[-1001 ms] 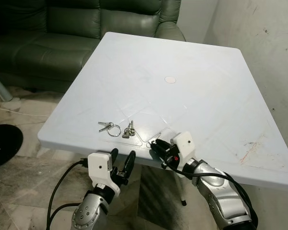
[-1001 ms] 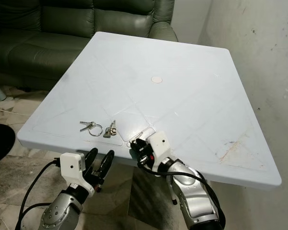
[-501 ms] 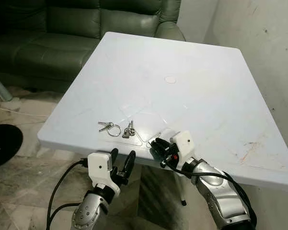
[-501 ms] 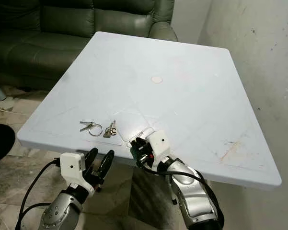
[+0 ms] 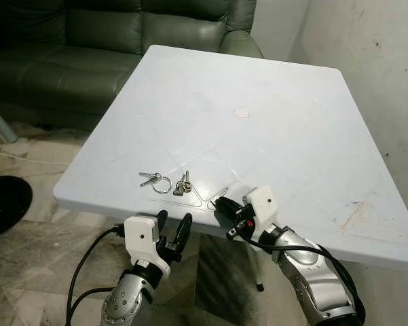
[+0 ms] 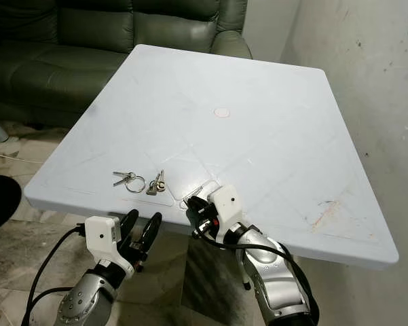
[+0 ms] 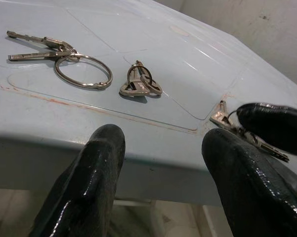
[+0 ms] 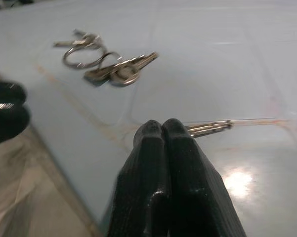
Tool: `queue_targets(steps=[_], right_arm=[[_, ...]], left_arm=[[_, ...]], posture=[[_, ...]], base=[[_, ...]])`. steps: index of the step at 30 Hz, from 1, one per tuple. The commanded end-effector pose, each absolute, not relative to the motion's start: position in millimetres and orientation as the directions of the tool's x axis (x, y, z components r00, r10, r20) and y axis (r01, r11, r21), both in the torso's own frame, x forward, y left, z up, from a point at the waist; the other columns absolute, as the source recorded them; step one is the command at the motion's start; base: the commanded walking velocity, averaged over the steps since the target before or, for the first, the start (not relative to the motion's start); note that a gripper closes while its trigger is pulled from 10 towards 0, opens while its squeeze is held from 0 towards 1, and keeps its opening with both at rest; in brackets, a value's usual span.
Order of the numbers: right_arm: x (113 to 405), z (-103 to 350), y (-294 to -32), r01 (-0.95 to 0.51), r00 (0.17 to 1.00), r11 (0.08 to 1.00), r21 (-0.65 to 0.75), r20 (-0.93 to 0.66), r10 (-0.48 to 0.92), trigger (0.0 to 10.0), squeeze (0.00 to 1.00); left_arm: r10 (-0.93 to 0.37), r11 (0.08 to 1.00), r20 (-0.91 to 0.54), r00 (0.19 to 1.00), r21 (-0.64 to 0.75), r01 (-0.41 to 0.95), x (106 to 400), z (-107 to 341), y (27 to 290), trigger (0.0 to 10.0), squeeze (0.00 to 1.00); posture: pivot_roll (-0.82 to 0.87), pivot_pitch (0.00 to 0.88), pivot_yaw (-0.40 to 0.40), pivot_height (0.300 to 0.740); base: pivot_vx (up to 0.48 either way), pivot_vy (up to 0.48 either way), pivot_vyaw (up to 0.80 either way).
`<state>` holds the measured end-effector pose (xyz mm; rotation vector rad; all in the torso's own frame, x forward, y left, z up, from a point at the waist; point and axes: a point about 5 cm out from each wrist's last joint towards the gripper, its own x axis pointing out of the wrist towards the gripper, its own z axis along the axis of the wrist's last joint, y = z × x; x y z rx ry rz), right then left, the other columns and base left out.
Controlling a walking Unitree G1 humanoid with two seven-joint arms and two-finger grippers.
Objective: Hang keys on a hook
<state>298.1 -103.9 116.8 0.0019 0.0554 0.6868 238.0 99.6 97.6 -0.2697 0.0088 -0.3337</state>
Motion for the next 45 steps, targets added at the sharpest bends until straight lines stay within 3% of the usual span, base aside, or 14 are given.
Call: queue_targets(steps=[1,8,15,16,17,18,23,37,45], right_arm=[[299.3,123.3,-108.8,-0.612,0.790,0.789,0.055,-0.016,0.613,0.0,0.00],[309.7,142.0,-123.2,-0.448,0.894,0.867,0.217,0.113,0.433,0.0,0.00],[309.8,160.6,-143.0,-0.348,0.926,0.897,0.273,0.247,0.284,0.0,0.00],[308.1,164.1,-150.3,-0.301,0.935,0.922,0.244,0.263,0.236,4.7,0.00],[308.1,164.1,-150.3,-0.301,0.935,0.922,0.244,0.263,0.236,4.7,0.00],[307.1,164.6,-153.3,-0.274,0.942,0.934,0.228,0.258,0.214,10.0,0.00],[293.9,160.4,-162.5,-0.154,0.956,0.986,0.068,0.262,0.132,10.0,0.00],[272.1,145.3,-163.6,-0.056,0.974,0.997,0.050,0.224,0.044,10.0,0.00],[263.8,143.3,-173.1,0.044,0.977,0.999,0.031,0.208,-0.049,10.0,0.00]], left_arm=[[-0.315,0.911,0.019,0.949,-0.272,0.308,238.3,95.3,98.3,10.0,0.00],[-0.307,0.913,0.025,0.951,-0.274,0.302,245.2,96.9,99.8,10.0,0.00],[-0.306,0.909,0.049,0.951,-0.281,0.307,256.3,102.8,101.2,10.0,0.00],[-0.302,0.910,0.062,0.951,-0.278,0.307,262.7,106.3,103.3,10.0,0.00],[-0.302,0.910,0.062,0.951,-0.278,0.307,262.7,106.3,103.3,10.0,0.00],[-0.300,0.911,0.073,0.951,-0.275,0.308,265.9,108.6,104.7,10.0,0.00],[-0.305,0.912,0.097,0.947,-0.258,0.320,277.1,114.6,109.7,10.0,0.00],[-0.312,0.908,0.116,0.943,-0.256,0.332,285.4,116.7,108.1,10.0,0.00],[-0.242,0.931,0.125,0.962,-0.249,0.266,285.9,119.9,120.1,10.0,0.00]], posture=[[0.09,0.179,-0.089,0.740],[0.08,0.162,-0.081,0.740],[0.07,0.136,-0.065,0.740],[0.07,0.129,-0.063,0.740],[0.07,0.129,-0.063,0.740],[0.06,0.125,-0.060,0.740],[0.05,0.105,-0.053,0.740],[0.02,0.089,-0.042,0.740],[0.02,0.083,-0.032,0.740]], base=[[0.000,0.000,0.00],[0.000,0.000,0.00],[0.000,0.000,0.00],[0.000,0.000,0.00],[0.000,0.000,0.00],[0.000,0.000,0.00],[0.000,0.000,0.00],[0.000,0.000,0.00],[0.000,0.000,0.00]])
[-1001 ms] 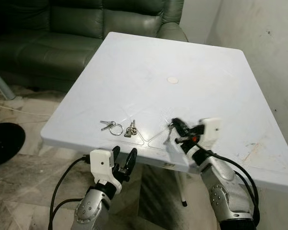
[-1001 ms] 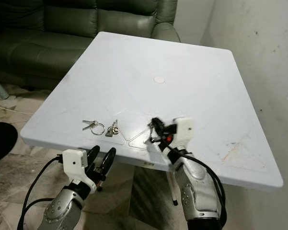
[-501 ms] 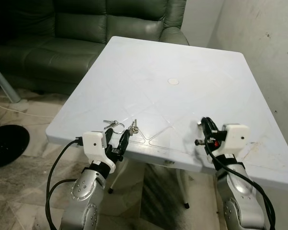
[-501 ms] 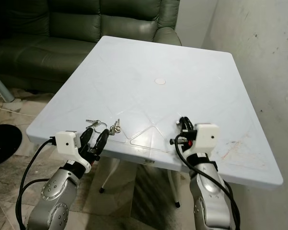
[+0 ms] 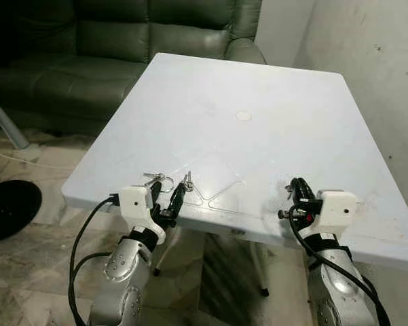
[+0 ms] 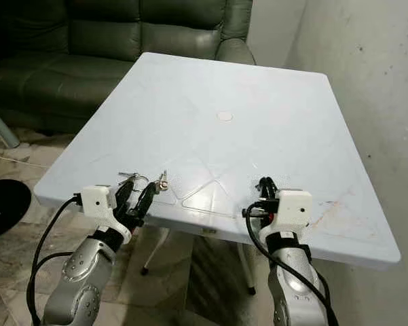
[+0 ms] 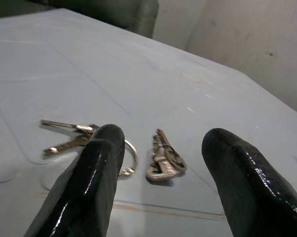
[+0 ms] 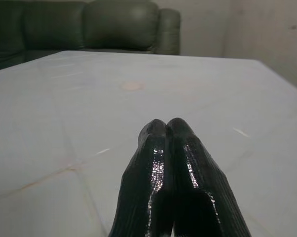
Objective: Hang keys on a hook
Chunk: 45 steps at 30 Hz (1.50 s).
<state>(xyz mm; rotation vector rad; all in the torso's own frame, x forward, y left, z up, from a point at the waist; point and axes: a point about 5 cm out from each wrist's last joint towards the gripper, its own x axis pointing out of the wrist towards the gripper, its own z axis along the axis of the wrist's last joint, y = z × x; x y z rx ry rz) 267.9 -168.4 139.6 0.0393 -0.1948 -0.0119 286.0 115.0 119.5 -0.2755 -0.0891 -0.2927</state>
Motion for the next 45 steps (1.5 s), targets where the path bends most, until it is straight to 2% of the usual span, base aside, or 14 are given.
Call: queue_targets(steps=[1,7,17,32,45], right_arm=[[263.8,143.3,-173.1,0.044,0.977,0.999,0.031,0.208,-0.049,10.0,0.00],[259.9,142.6,-181.4,0.137,0.971,0.990,-0.028,0.203,-0.129,10.0,0.00],[262.1,127.0,-182.3,0.150,0.981,0.989,0.007,0.124,-0.150,10.0,0.00],[272.1,128.7,-179.4,0.136,0.985,0.991,-0.003,0.112,-0.135,10.0,0.00],[276.4,126.9,-176.3,0.101,0.991,0.995,-0.014,0.085,-0.099,10.0,0.00]], left_arm=[[-0.242,0.931,0.125,0.962,-0.249,0.266,285.9,119.9,120.1,10.0,0.00],[-0.114,0.968,0.120,0.986,-0.211,0.137,286.0,127.1,139.1,10.0,0.00],[-0.084,0.971,0.056,0.995,-0.221,0.095,293.2,111.2,149.5,10.0,0.00],[-0.101,0.968,0.076,0.992,-0.223,0.116,310.6,117.9,149.9,10.0,0.00],[-0.104,0.962,0.065,0.992,-0.248,0.117,315.9,115.7,143.5,10.0,0.00]], posture=[[0.02,0.083,-0.032,0.740],[0.02,0.063,-0.023,0.740],[0.02,0.041,-0.018,0.740],[0.01,0.022,-0.015,0.740],[0.01,0.001,-0.037,0.740]], base=[[0.000,0.000,0.00],[0.000,0.000,0.00],[0.000,0.000,0.00],[0.000,0.457,0.00],[0.000,0.022,-0.79]])
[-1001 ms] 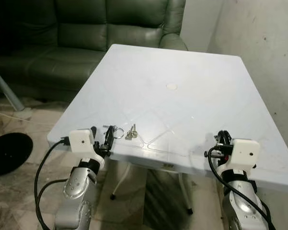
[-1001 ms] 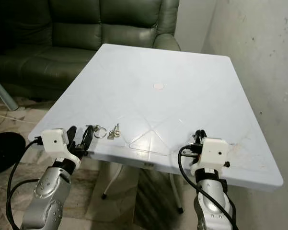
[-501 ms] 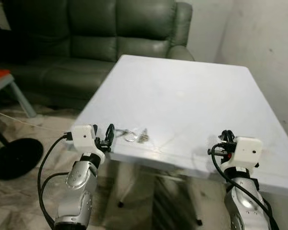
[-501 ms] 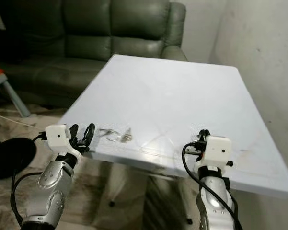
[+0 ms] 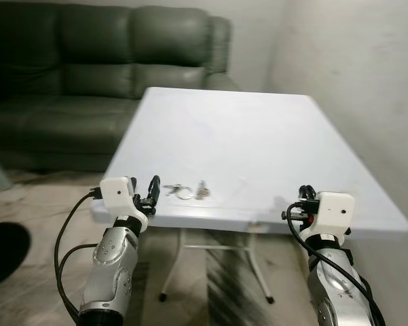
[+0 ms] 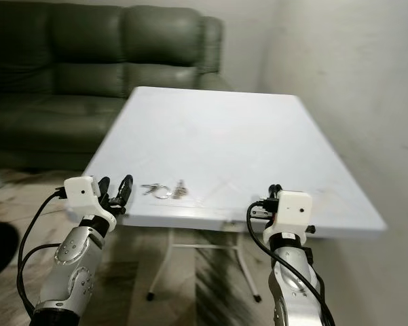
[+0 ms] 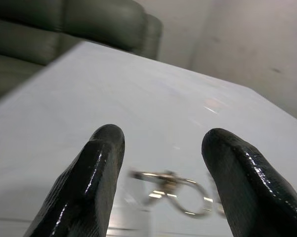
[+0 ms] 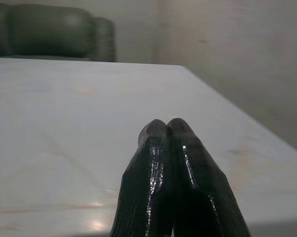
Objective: Hang keys on a hook
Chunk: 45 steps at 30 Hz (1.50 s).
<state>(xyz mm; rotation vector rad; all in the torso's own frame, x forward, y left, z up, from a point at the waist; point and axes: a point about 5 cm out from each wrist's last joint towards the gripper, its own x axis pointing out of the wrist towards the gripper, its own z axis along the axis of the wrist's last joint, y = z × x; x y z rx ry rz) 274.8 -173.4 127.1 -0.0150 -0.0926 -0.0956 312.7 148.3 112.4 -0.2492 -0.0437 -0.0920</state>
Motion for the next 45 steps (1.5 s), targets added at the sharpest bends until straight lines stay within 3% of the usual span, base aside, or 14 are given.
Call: queue_targets(steps=[1,22,45], right_arm=[[276.3,126.7,-176.1,0.099,0.992,0.995,-0.016,0.083,-0.097,10.0,0.00],[273.5,123.2,-169.0,0.037,0.998,0.998,-0.043,0.056,-0.035,10.0,0.00],[280.8,125.1,-169.8,0.083,0.993,0.996,-0.026,0.084,-0.081,10.0,0.00]], left_arm=[[-0.107,0.962,0.065,0.992,-0.244,0.120,316.0,115.6,143.2,10.0,0.00],[-0.186,0.947,0.056,0.981,-0.257,0.194,322.3,113.5,125.0,10.0,0.00],[-0.091,0.962,0.061,0.994,-0.252,0.104,325.1,123.4,143.7,10.0,0.00]], posture=[[0.01,0.001,-0.037,0.740],[0.01,0.007,-0.056,0.740],[0.01,0.018,-0.005,0.740]], base=[[0.000,0.000,-0.79],[0.000,0.000,-0.79],[0.000,0.000,-0.79]])
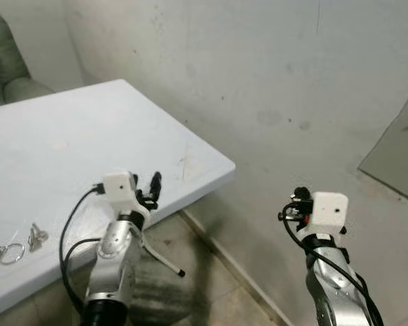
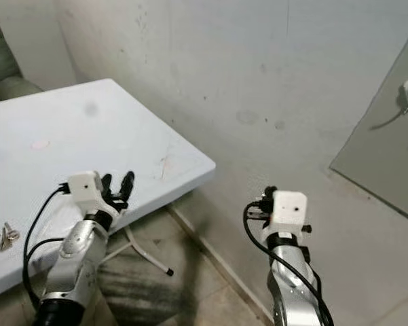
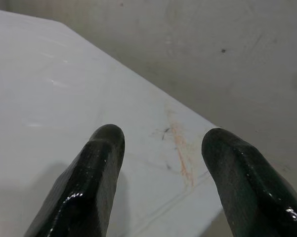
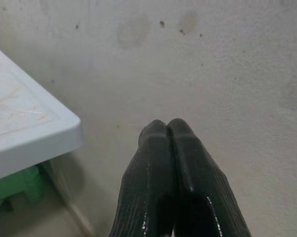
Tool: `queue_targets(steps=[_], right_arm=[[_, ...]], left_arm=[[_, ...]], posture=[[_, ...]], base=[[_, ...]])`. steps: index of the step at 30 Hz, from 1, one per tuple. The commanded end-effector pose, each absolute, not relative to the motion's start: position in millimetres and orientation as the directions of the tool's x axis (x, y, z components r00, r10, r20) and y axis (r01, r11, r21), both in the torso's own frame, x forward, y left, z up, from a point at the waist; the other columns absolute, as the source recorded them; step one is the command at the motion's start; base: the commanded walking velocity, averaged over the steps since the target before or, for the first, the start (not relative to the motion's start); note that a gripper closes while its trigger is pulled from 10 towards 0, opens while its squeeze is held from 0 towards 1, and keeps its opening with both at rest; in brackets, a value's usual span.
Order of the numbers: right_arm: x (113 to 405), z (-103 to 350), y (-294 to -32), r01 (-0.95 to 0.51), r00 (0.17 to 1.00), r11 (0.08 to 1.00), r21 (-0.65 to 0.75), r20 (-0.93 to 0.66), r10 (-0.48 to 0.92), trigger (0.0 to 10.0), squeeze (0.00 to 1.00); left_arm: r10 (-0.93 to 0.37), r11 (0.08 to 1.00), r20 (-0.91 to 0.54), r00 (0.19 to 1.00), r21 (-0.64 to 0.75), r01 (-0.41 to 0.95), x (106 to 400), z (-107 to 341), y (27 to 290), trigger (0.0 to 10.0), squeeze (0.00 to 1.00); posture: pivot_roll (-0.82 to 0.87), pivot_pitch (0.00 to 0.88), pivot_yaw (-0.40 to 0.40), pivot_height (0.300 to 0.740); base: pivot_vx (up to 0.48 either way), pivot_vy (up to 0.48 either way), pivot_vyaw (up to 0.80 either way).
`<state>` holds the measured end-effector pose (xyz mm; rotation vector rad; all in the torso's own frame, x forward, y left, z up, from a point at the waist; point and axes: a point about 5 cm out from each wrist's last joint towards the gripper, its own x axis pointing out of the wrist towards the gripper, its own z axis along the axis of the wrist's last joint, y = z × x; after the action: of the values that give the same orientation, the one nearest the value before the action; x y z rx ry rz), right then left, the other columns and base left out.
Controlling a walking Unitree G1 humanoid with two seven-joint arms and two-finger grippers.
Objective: Hang keys on a hook
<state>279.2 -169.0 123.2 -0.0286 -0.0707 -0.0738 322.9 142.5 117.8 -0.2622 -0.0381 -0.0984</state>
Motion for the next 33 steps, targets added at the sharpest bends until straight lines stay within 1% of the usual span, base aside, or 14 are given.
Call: queue_targets(steps=[1,10,20,22,31,33], right_arm=[[280.9,125.3,-170.0,0.085,0.993,0.996,-0.027,0.086,-0.082,10.0,0.00],[281.4,126.9,-171.4,0.105,0.990,0.994,-0.024,0.101,-0.102,10.0,0.00],[281.3,126.6,-172.3,0.135,0.985,0.991,-0.012,0.114,-0.133,10.0,0.00],[280.6,127.0,-173.3,0.151,0.981,0.988,-0.006,0.120,-0.150,10.0,0.00],[277.1,125.0,-169.0,0.152,0.981,0.988,-0.001,0.120,-0.150,10.0,0.00],[276.0,126.2,-168.9,0.146,0.979,0.989,0.010,0.142,-0.146,10.0,0.00]], left_arm=[[-0.092,0.962,0.059,0.994,-0.251,0.104,325.3,123.3,143.6,10.0,0.00],[-0.118,0.963,0.044,0.992,-0.237,0.126,326.6,122.3,140.2,10.0,0.00],[-0.165,0.959,0.029,0.986,-0.228,0.167,331.8,124.6,131.9,10.0,0.00],[-0.192,0.954,0.029,0.981,-0.229,0.193,333.8,126.4,127.7,10.0,0.00],[-0.208,0.950,0.022,0.978,-0.232,0.208,335.9,126.1,125.2,10.0,0.00],[-0.214,0.949,0.015,0.977,-0.233,0.212,335.7,125.2,123.9,10.0,0.00]], posture=[[0.01,0.018,-0.004,0.740],[0.00,0.011,0.011,0.740],[-0.02,0.002,0.060,0.740],[-0.04,0.000,0.072,0.740],[-0.06,0.000,0.087,0.740],[-0.06,0.000,0.085,0.740]], base=[[0.000,0.000,-0.79],[0.000,0.000,-0.79],[0.000,0.000,-0.79],[0.000,0.000,-0.79],[0.000,0.000,-0.79],[0.000,0.000,-0.63]])
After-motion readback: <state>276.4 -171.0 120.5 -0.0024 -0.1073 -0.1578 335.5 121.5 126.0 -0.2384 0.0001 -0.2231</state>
